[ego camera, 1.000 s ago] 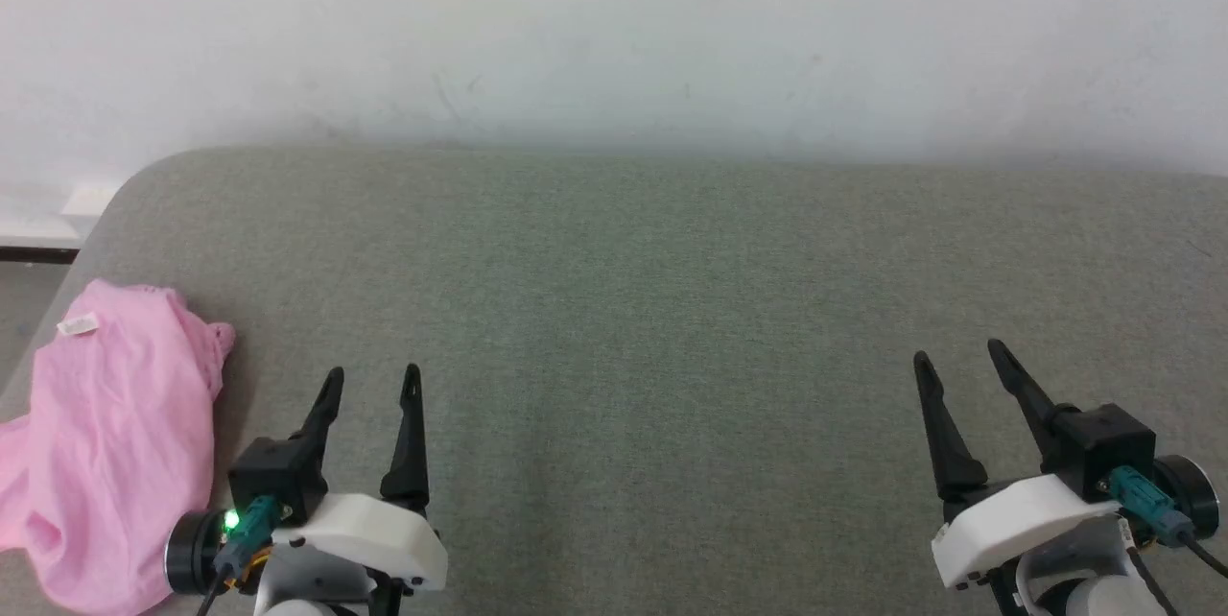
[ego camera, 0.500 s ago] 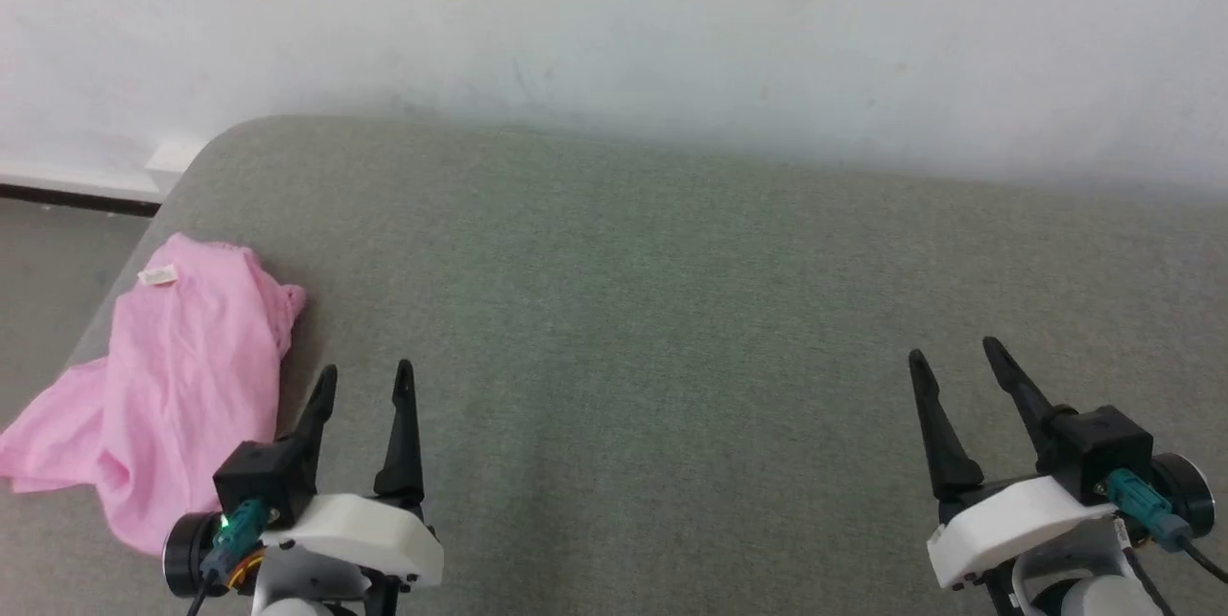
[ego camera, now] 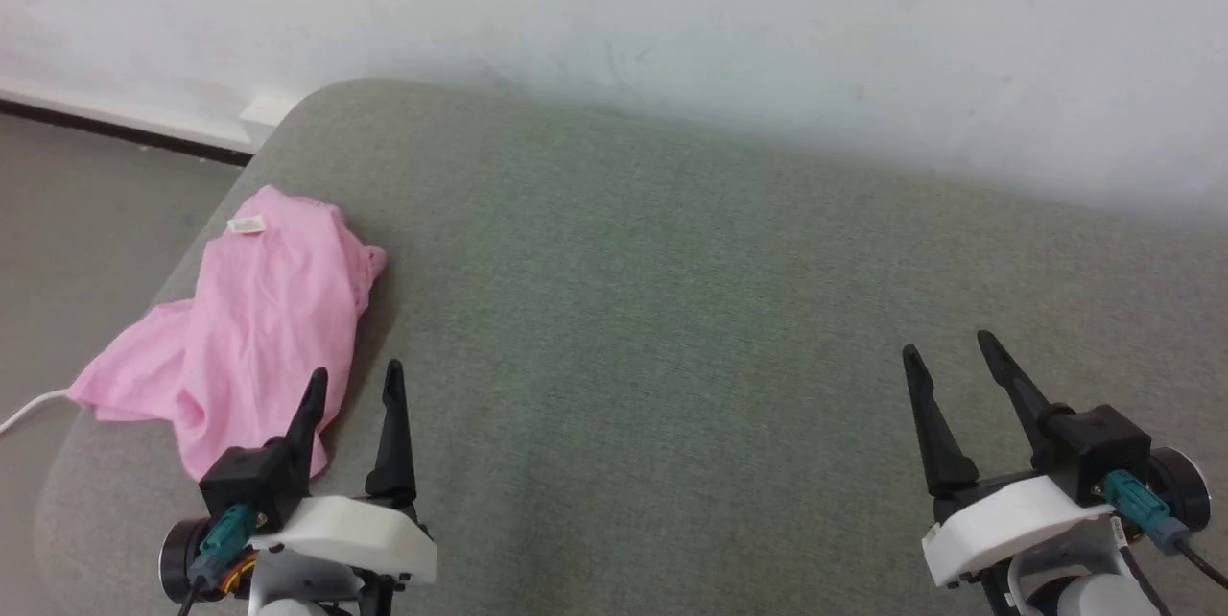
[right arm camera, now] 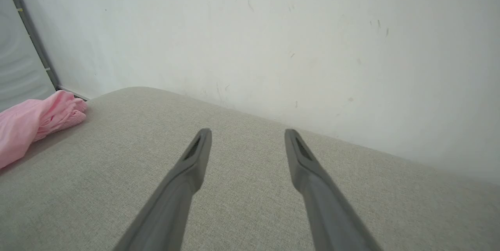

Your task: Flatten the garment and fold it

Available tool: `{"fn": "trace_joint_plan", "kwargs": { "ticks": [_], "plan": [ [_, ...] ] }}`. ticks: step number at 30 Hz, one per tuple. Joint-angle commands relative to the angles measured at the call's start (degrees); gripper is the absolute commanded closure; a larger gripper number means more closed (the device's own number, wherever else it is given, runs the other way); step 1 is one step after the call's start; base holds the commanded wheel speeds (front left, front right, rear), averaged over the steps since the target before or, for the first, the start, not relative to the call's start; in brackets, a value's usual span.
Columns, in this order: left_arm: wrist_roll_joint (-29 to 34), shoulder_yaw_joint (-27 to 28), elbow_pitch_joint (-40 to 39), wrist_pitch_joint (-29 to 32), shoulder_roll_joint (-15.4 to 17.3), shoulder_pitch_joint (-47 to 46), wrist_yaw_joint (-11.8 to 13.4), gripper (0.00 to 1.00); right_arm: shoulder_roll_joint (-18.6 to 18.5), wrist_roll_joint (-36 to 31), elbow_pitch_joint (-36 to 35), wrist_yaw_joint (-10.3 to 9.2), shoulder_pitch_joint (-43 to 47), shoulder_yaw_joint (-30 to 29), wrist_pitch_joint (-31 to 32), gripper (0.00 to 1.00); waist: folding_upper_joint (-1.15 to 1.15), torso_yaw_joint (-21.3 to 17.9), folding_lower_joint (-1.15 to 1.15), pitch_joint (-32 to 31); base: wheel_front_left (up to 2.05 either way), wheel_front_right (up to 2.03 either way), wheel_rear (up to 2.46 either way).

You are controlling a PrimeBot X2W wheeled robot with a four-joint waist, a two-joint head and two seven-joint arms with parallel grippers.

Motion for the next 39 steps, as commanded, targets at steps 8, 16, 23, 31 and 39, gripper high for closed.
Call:
{"fn": "trace_joint_plan", "kwargs": {
  "ticks": [8,16,23,31,39],
  "plan": [
    [-1.22,1.18,0.3,-1.48,-0.08,-1.97,0.68,0.0,0.12,0.06,-0.83,-0.04,-0.38,0.25,-0.5,0.0,0.0,3.84,0.0,1.48,0.0,0.0,0.0],
    [-2.02,4.7,-0.78,-2.44,-0.08,-7.42,0.42,0.0,0.14,-0.88,-2.0,-0.05,-2.03,1.03,0.66,0.0,0.0,4.27,0.0,4.93,0.0,0.0,0.0],
    [0.33,10.94,-0.82,-3.28,1.0,-17.52,-1.78,0.0,0.15,-2.38,-3.84,-0.05,-4.04,1.51,2.28,0.0,0.0,3.29,0.0,10.1,0.0,0.0,0.0],
    [-0.15,13.13,11.98,-3.88,6.99,-30.13,-4.84,0.0,0.16,-4.37,-5.56,-0.05,-6.99,1.95,3.58,0.0,0.0,2.04,0.0,16.79,0.0,0.0,0.0],
    [-6.6,8.37,33.67,5.37,14.95,-41.29,-6.31,0.0,0.18,-5.35,-5.67,-0.06,-9.95,3.13,3.77,0.0,0.0,1.12,0.0,21.59,0.0,0.0,0.0]
  ]
}}
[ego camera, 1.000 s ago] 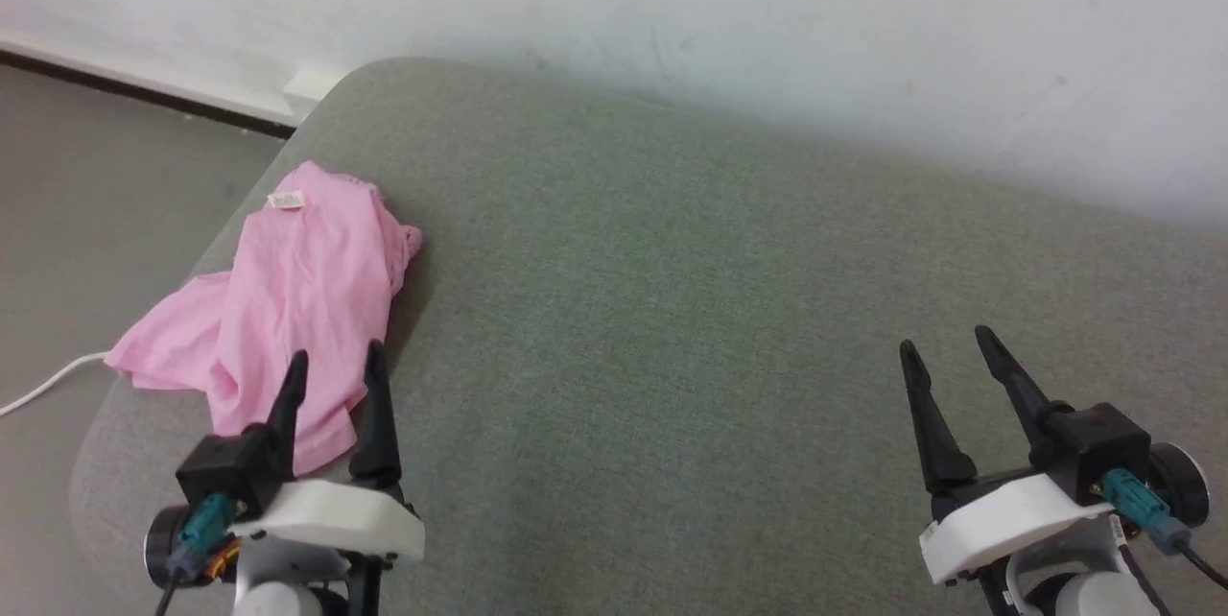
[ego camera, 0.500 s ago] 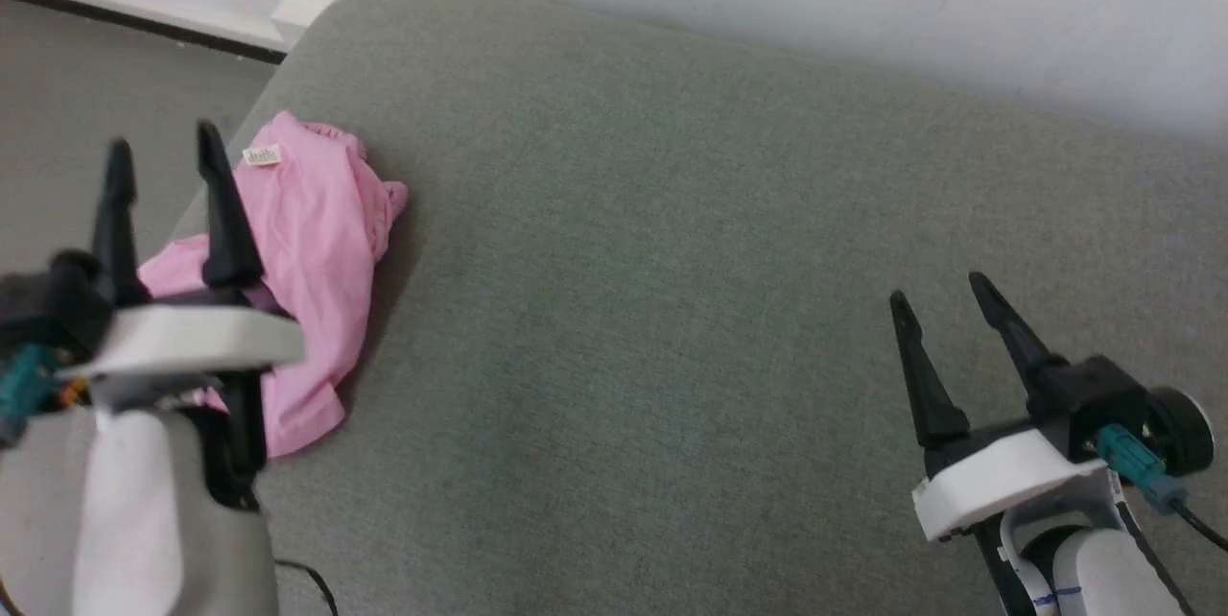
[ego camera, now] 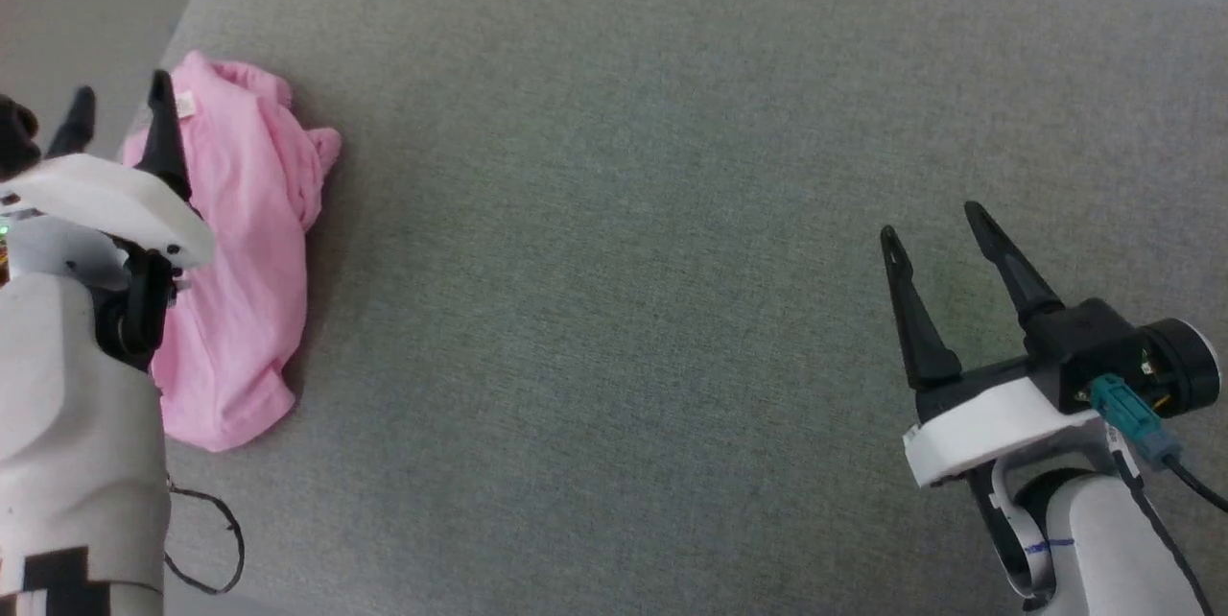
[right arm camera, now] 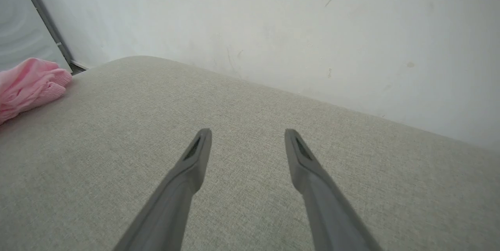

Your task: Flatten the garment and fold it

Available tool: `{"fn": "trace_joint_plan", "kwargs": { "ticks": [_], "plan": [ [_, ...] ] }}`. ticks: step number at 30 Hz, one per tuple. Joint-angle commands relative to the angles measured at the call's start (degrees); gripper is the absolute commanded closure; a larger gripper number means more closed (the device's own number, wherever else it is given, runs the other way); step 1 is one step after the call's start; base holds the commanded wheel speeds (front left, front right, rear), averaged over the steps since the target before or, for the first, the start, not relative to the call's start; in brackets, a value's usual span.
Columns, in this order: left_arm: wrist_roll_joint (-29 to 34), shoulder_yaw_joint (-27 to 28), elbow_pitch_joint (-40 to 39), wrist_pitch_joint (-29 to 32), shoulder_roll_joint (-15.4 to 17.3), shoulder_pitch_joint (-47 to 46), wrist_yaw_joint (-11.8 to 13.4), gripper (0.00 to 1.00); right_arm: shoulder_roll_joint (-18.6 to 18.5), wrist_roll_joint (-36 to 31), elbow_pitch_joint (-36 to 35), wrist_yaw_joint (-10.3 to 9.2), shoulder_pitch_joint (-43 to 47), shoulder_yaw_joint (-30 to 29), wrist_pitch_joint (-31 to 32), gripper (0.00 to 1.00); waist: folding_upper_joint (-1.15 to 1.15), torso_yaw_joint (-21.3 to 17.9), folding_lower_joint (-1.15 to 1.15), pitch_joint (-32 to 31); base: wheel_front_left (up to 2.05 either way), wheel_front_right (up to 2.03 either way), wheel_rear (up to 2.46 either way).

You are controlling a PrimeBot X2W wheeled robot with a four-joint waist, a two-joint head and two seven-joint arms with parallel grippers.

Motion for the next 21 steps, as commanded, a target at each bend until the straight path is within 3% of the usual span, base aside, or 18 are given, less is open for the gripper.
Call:
{"fn": "trace_joint_plan", "kwargs": {
  "ticks": [1,7,14,15,16,18,21],
  "plan": [
    [-2.95,-1.58,4.0,3.0,1.2,-2.42,-0.36,0.0,0.05,-0.64,-0.2,-0.06,-1.51,0.43,0.05,0.0,0.0,-1.04,-0.01,3.01,0.0,0.0,0.0],
    [-15.71,-5.53,12.7,15.54,4.38,-4.89,-0.72,0.0,0.06,-0.89,0.32,-0.06,-2.85,0.95,-0.08,0.0,0.0,-1.27,-0.01,5.03,0.0,0.0,0.0],
    [-25.48,-11.65,18.2,31.96,6.73,-5.0,-1.09,0.0,0.07,-0.74,0.8,-0.06,-3.43,1.06,-0.34,0.0,0.0,-0.5,-0.01,6.07,0.0,0.0,0.0],
    [-26.3,-12.63,18.19,34.03,6.76,-4.74,-1.09,0.05,0.07,-0.68,0.9,-0.06,-3.42,1.09,-0.32,0.0,0.0,-0.46,-0.01,5.89,0.0,0.0,0.0],
    [-27.02,-13.47,17.99,35.47,6.85,-4.54,-1.09,0.43,0.07,-0.6,1.01,-0.06,-3.44,1.11,-0.34,0.0,0.0,-0.41,-0.01,5.65,0.0,0.0,0.0],
    [-27.86,-15.03,17.34,36.76,7.32,-4.16,-1.09,1.0,0.07,-0.33,1.26,-0.06,-3.54,1.31,-0.43,0.0,0.0,-0.43,-0.01,5.06,0.0,0.0,0.0],
    [-28.78,-16.26,16.91,37.58,7.61,-3.85,-1.09,1.0,0.07,0.05,1.58,-0.06,-3.54,1.55,-0.66,0.0,0.0,-0.5,-0.01,4.23,0.0,0.0,0.0]
  ]
}}
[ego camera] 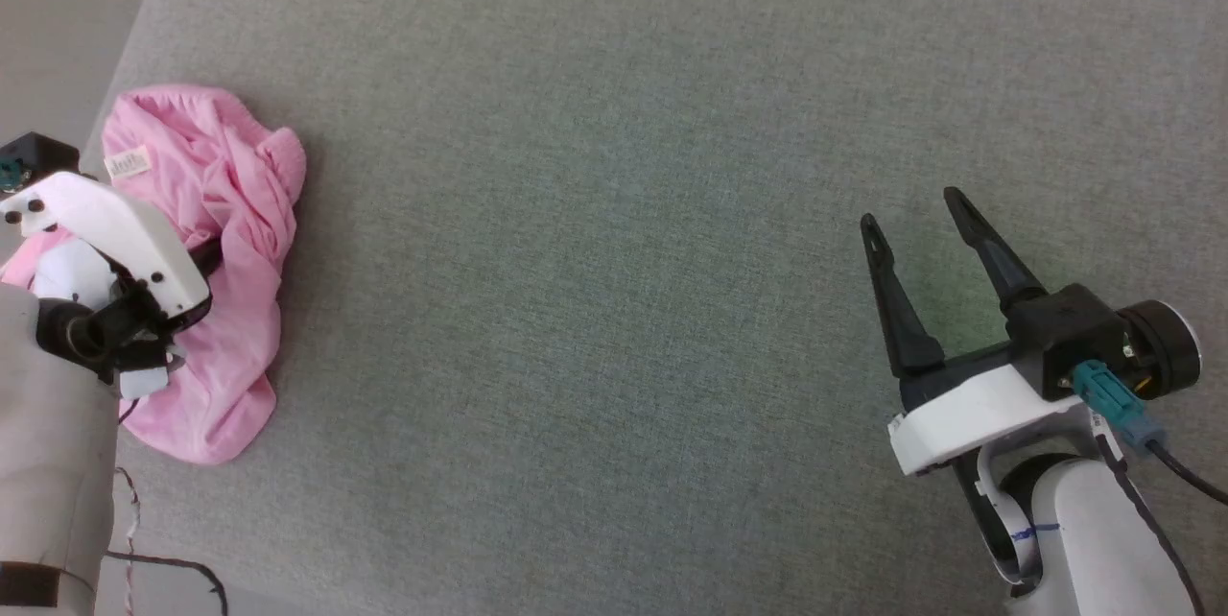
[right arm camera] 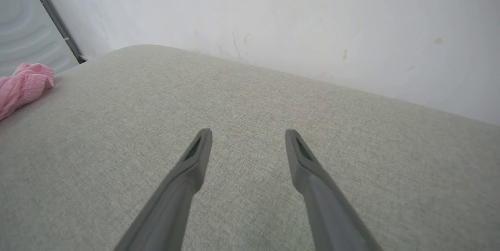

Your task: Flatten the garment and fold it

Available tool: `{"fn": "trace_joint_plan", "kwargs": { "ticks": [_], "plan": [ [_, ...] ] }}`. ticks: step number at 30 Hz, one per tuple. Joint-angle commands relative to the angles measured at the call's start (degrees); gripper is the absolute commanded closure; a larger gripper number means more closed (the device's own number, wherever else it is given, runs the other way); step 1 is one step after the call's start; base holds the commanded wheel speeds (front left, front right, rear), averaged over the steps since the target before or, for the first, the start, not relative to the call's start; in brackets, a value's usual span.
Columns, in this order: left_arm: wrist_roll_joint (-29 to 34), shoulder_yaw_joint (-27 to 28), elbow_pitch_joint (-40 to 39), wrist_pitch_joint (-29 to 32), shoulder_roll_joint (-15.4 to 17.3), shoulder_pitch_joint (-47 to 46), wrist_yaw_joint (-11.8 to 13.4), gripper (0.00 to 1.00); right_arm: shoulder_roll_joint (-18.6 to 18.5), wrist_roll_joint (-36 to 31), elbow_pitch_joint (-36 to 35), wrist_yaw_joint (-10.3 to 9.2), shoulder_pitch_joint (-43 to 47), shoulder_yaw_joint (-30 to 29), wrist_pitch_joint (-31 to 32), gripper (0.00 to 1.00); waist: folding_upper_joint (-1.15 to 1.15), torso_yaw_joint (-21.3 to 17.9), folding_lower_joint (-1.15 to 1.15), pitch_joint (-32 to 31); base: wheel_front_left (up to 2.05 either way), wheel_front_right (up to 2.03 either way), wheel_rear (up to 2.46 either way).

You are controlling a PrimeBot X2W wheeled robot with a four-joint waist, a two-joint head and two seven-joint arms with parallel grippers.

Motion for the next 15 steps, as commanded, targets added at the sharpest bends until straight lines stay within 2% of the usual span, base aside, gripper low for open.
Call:
{"fn": "trace_joint_plan", "kwargs": {
  "ticks": [1,5,8,11,15],
  "plan": [
    [-0.64,-1.02,0.44,0.63,-0.87,1.84,-0.4,1.0,0.04,0.43,0.28,-0.06,-1.01,0.07,-0.49,0.0,0.0,-0.07,0.0,-1.08,0.0,0.0,0.0],
    [0.53,-3.46,-1.12,-3.6,1.29,1.35,-0.4,1.0,0.04,1.69,1.24,-0.06,-0.45,-0.28,-1.4,0.0,0.0,-0.27,0.0,-3.62,0.0,0.0,0.0],
    [4.69,-4.95,-1.89,-13.28,4.3,-0.64,0.07,1.0,0.04,3.18,2.41,-0.06,0.55,-0.93,-2.73,0.0,0.0,-0.51,0.0,-6.75,0.0,0.0,0.0],
    [6.65,-5.63,-1.81,-17.46,4.83,-1.97,0.38,1.0,0.04,3.41,3.05,-0.06,1.14,-1.22,-3.42,0.0,0.0,-0.7,0.0,-8.46,0.0,0.0,0.0],
    [11.67,-7.02,-3.28,-28.35,6.06,-5.41,2.59,1.0,0.04,4.66,3.81,-0.06,2.35,-1.72,-4.74,0.0,0.0,-1.3,0.0,-11.57,0.0,0.0,0.0]
  ]
}}
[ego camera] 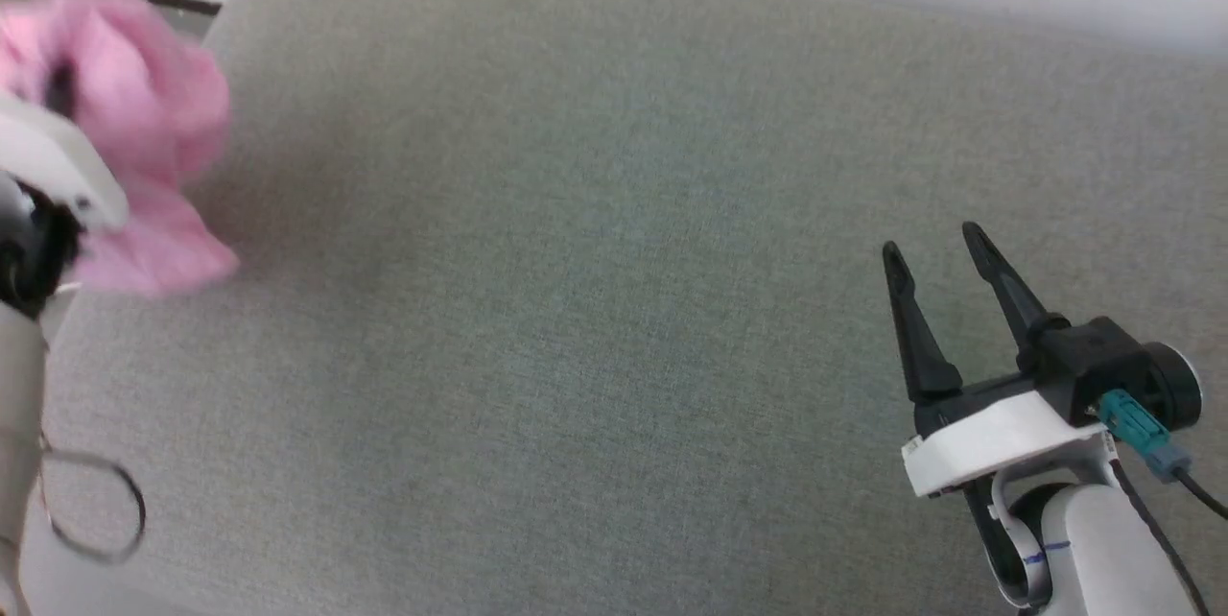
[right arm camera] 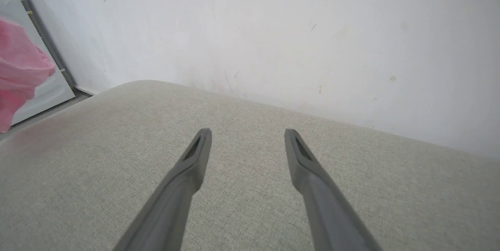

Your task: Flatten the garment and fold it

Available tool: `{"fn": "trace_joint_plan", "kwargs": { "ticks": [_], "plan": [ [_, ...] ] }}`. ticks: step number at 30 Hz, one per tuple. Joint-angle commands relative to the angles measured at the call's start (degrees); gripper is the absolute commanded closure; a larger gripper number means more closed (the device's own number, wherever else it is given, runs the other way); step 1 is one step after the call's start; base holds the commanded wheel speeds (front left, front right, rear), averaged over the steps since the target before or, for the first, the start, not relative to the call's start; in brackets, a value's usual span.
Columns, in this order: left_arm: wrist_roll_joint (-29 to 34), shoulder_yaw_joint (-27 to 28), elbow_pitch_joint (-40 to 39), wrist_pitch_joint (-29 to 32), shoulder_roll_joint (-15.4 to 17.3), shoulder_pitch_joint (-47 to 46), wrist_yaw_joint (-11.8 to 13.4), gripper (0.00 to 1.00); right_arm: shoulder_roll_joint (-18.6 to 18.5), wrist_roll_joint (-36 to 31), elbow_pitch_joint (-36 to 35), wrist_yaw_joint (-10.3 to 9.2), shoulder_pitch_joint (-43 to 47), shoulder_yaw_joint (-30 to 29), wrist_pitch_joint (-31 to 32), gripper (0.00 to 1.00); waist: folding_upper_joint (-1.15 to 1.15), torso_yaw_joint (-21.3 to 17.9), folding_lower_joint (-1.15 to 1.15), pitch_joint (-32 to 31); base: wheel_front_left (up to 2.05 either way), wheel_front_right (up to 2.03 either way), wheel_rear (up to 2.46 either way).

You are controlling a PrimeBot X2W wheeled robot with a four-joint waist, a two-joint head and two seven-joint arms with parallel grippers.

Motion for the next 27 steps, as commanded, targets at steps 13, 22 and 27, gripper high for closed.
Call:
{"fn": "trace_joint_plan", "kwargs": {
  "ticks": [13,22,27],
  "plan": [
    [9.75,-5.98,-10.66,-19.51,-4.44,-6.99,2.23,1.0,0.02,2.37,0.35,-0.06,3.19,-5.05,-2.18,0.0,0.0,-8.36,0.01,-9.78,0.0,0.0,0.0],
    [9.84,-12.62,-22.53,-19.99,-14.33,2.91,1.68,1.0,0.02,3.57,-0.63,-0.06,5.67,-5.95,-1.64,0.0,0.0,-17.64,0.01,-11.06,0.0,0.0,0.0],
    [8.56,-18.2,-25.44,-18.22,-19.39,10.85,0.55,1.0,0.02,4.39,-0.69,-0.06,6.4,-5.74,-1.53,0.0,0.0,-22.04,0.01,-10.67,0.0,0.0,0.0]
  ]
}}
